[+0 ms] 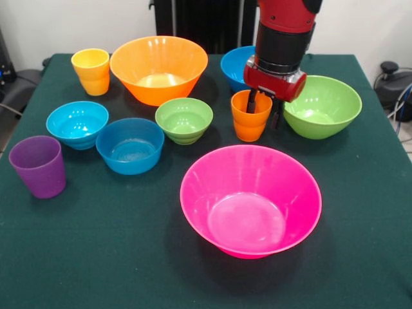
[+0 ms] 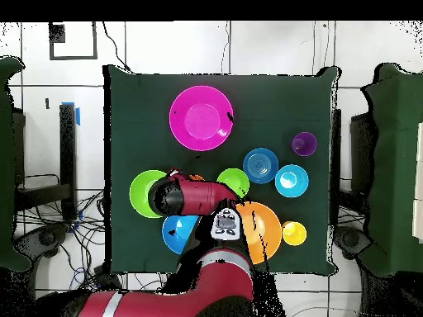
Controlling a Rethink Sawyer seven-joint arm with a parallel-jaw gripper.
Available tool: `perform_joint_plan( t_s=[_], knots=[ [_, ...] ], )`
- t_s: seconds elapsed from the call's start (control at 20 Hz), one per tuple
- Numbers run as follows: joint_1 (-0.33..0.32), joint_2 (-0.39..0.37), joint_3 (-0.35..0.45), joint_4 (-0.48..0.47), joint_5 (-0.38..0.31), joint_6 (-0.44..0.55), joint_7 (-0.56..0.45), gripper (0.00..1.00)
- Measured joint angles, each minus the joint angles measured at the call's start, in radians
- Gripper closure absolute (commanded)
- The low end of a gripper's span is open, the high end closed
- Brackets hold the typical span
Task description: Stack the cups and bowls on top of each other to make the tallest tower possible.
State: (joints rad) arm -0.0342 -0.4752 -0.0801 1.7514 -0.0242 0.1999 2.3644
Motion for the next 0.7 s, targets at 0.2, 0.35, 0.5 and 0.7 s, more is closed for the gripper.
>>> perform_joint_plan(
  t_s=[0.2,0.35,0.5,0.7],
  knots=[
    [0.0,0.0,0.0,0.0,0.0,0.0,0.0,0.0],
    [-0.002,0.0,0.003,0.0,0.0,0.0,0.0,0.0],
    [-0.004,0.0,0.006,0.0,0.0,0.0,0.0,0.0],
    [-0.006,0.0,0.01,0.0,0.0,0.0,0.0,0.0]
  ],
)
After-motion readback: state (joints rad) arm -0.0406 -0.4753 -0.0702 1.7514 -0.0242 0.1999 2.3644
